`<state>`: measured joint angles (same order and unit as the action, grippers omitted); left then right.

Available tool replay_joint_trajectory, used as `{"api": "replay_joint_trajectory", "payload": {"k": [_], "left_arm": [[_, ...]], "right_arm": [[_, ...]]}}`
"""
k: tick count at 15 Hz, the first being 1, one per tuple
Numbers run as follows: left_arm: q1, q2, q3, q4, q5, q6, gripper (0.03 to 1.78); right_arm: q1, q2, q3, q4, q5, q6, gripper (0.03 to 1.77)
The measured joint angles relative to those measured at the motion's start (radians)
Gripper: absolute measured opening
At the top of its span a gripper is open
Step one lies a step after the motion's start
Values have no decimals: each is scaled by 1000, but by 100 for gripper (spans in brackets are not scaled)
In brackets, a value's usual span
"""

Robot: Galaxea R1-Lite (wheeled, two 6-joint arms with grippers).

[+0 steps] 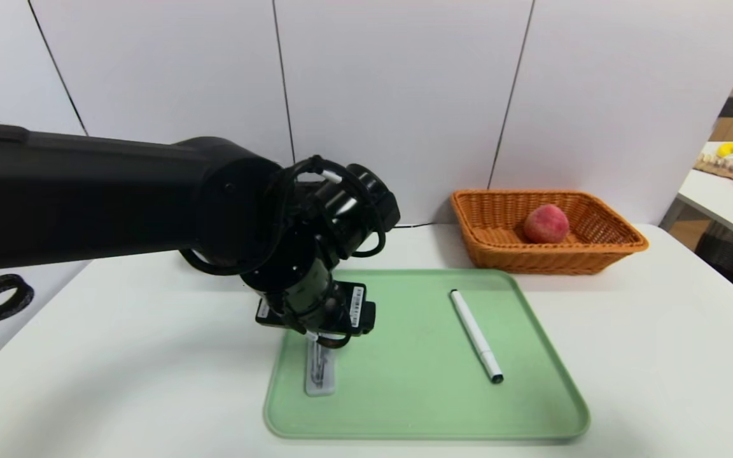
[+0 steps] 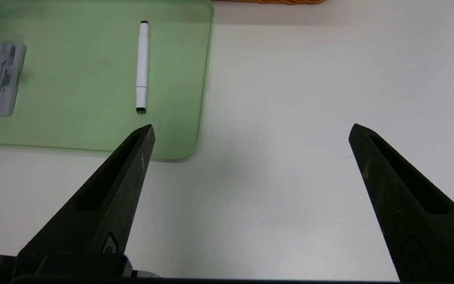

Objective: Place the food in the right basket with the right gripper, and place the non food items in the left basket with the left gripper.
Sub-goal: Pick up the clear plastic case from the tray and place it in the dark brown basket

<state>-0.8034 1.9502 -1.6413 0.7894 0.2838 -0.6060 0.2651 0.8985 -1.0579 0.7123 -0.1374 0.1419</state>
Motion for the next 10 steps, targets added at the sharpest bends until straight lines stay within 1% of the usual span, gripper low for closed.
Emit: {"api": "replay_joint_trajectory", "payload": {"k": [3, 10], "left_arm": [[2, 40, -22, 1, -4, -68, 169], [31, 89, -39, 0, -18, -97, 169]], "right_arm": [[0, -1, 8, -1, 1, 0, 170], [0, -1, 16, -3, 1, 0, 170]]}}
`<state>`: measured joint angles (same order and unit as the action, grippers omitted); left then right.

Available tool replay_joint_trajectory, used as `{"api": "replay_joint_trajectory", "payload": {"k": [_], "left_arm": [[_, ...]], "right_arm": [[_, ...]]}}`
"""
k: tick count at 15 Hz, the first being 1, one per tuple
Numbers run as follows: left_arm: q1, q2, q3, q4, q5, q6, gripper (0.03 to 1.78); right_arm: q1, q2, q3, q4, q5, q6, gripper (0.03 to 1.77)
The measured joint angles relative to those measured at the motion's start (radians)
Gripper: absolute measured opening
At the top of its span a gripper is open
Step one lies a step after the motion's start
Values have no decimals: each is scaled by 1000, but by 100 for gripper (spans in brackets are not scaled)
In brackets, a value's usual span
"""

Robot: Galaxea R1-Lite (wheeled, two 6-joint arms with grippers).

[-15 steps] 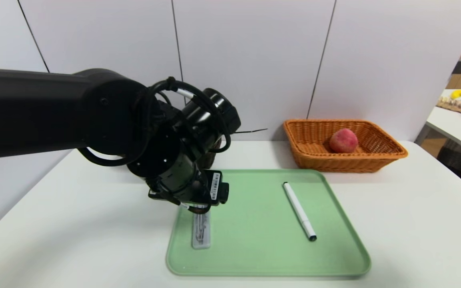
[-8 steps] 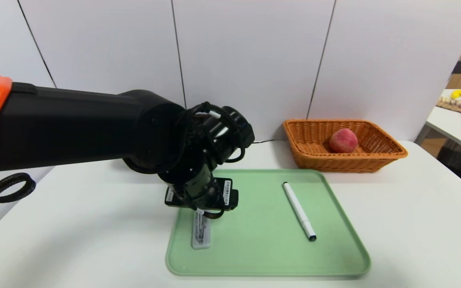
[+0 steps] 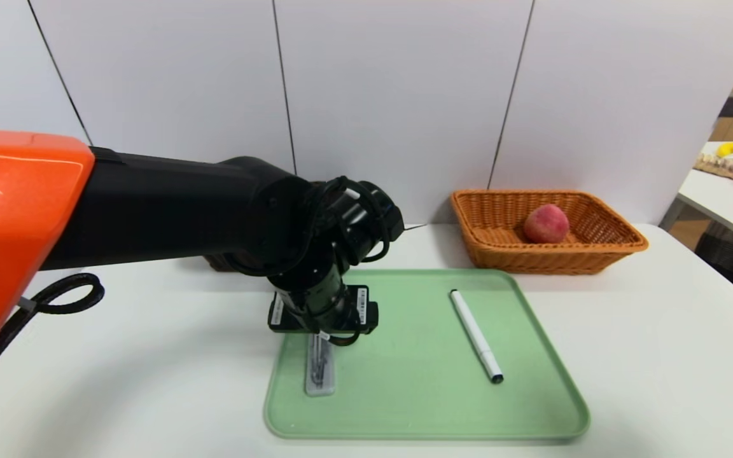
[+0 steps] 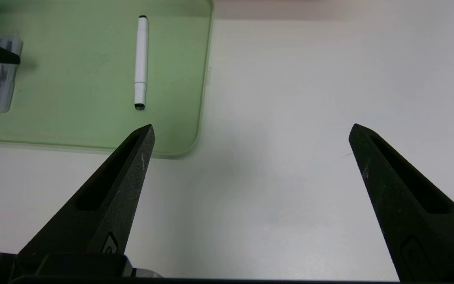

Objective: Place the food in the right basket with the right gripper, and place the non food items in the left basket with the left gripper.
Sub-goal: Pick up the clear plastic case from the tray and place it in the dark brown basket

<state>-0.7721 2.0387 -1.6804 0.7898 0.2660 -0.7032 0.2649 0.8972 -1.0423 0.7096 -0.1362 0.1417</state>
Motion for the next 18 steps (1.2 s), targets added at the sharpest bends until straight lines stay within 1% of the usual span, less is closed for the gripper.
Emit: {"api": "replay_joint_trajectory", "payload": {"k": [1, 3, 4, 11, 18], "left_arm": [[4, 2, 0, 0, -11, -2, 169], [18, 4, -1, -1, -54, -11, 169], [20, 4, -1, 0, -60, -12, 169], [28, 14, 10, -3, -58, -11, 169], [42, 52, 10, -41, -64, -10, 169]], "right_arm": [[0, 0, 1, 0, 0, 1, 170], [0, 0, 5, 0, 1, 0, 170], [0, 0, 7, -1, 1, 1, 170], [0, 2, 14, -1, 1, 2, 170], [0, 2, 14, -1, 0, 1, 170]]}}
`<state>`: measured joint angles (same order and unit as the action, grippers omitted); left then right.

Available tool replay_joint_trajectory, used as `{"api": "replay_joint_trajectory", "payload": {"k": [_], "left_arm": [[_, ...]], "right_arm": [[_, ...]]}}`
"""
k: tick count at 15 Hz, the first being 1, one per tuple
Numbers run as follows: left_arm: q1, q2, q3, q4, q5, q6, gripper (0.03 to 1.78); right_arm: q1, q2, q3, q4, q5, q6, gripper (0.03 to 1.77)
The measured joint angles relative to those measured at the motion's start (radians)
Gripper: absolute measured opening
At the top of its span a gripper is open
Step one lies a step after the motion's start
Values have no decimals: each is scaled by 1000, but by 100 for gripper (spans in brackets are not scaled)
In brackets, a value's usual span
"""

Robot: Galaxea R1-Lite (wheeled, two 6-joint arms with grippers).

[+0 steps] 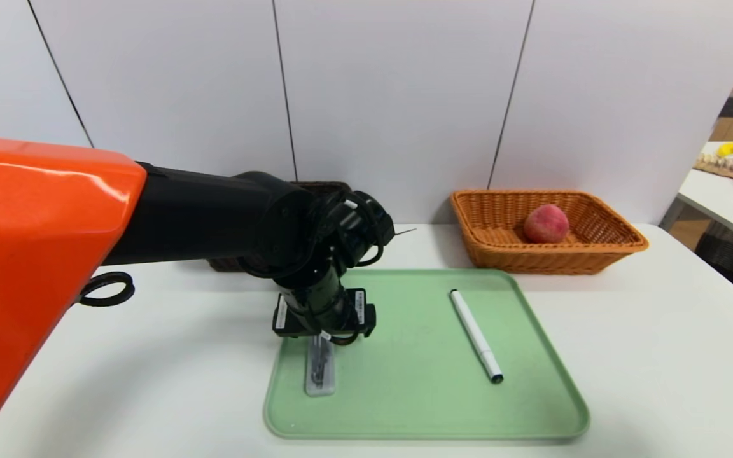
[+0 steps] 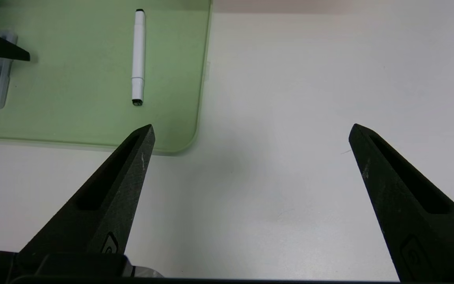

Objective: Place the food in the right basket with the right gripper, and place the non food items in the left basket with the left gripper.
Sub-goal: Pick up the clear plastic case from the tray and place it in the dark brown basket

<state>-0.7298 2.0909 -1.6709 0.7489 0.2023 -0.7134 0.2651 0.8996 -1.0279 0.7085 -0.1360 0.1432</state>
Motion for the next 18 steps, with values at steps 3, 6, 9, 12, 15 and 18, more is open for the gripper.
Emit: {"api": "replay_joint_trajectory", "payload": {"k": [3, 6, 9, 12, 15, 18], "left_arm": [[10, 9, 0, -9, -19, 0, 169], [15, 11, 4, -5, -21, 0, 169], [15, 13, 16, -1, -16, 6, 169], [15, 17, 21, -3, -16, 6, 169], [15, 17, 25, -4, -15, 6, 169], [15, 16, 26, 0, -15, 7, 169]], "right_arm": [[0, 1, 0, 0, 0, 5, 170], [0, 3, 0, -1, 1, 28, 170], [0, 5, 5, -1, 2, 28, 170], [0, 5, 6, -1, 2, 29, 170], [0, 6, 7, -1, 2, 28, 170], [0, 8, 7, -2, 1, 28, 170]]}}
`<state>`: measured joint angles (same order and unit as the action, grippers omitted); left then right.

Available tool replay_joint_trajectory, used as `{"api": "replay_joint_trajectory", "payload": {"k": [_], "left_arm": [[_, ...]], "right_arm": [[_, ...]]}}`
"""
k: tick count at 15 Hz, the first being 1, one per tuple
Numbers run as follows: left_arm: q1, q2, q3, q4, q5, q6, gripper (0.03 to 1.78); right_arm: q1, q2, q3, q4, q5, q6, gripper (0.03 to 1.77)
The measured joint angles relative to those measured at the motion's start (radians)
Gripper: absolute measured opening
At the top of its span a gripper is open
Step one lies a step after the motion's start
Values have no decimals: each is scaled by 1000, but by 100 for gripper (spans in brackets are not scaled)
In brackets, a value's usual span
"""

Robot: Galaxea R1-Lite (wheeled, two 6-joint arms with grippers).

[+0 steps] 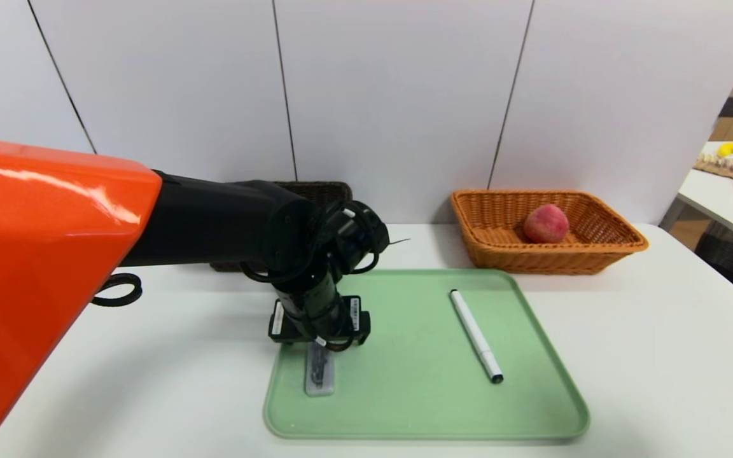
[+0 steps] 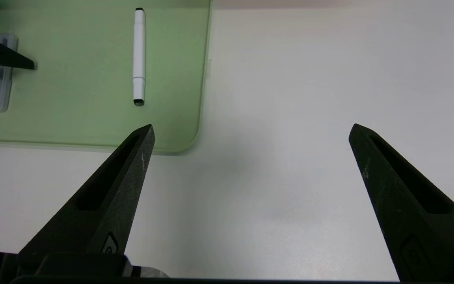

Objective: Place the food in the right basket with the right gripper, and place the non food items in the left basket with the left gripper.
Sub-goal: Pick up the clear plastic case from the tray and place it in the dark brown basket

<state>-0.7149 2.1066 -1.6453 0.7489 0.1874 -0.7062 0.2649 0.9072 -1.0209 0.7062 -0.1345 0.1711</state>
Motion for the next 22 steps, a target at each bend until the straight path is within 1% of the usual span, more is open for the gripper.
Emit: {"api": "replay_joint_trajectory", "payload": {"k": [14, 17, 22], "left_arm": [[-3, 0, 0, 16, 11, 22, 169], [-3, 6, -1, 18, 39, 22, 169], [-3, 9, -2, 19, 43, 23, 169]], "right_arm": [[0, 3, -2, 0, 0, -2, 170], [0, 2, -2, 0, 0, -1, 170], [0, 1, -2, 0, 0, -2, 170]]}}
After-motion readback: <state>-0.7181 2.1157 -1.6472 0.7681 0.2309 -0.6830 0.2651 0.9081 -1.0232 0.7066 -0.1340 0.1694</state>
